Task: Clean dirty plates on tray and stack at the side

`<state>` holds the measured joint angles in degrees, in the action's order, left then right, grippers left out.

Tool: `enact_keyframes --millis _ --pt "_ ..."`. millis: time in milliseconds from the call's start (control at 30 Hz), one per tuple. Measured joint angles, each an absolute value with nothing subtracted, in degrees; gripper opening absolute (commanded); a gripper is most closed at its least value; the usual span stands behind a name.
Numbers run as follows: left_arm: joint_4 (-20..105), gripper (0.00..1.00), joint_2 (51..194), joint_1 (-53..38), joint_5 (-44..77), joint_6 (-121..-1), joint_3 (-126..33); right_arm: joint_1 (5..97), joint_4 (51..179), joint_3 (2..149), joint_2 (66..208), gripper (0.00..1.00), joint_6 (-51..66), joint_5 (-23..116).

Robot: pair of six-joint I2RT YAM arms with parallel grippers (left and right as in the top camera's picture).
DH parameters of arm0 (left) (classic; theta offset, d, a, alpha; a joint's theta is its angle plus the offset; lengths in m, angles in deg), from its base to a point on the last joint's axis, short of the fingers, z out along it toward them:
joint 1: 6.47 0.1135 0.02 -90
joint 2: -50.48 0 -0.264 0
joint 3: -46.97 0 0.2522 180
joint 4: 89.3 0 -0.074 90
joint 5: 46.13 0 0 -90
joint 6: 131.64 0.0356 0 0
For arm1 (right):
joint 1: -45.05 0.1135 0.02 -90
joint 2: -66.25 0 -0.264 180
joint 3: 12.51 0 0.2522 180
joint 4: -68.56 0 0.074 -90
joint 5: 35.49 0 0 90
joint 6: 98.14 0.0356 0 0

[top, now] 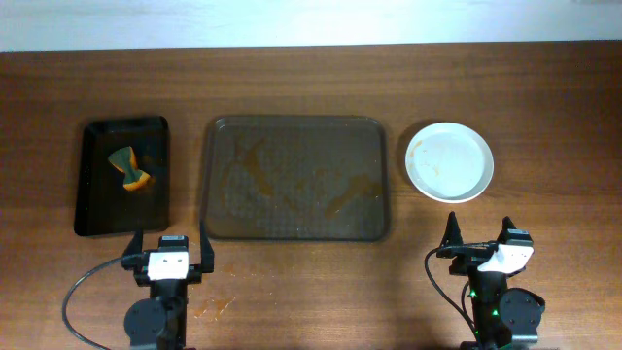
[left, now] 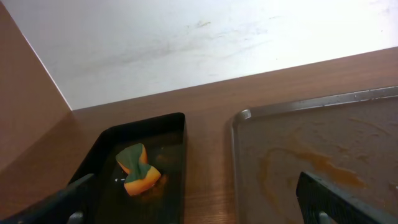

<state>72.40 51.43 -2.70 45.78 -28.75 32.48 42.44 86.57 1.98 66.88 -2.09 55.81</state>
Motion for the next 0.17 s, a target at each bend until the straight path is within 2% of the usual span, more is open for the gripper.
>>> enact_keyframes --millis 167 --pt "72.4 0.99 51.41 -2.7 45.78 -28.75 32.48 42.44 86.57 1.98 66.88 0.98 -2.14 55.81"
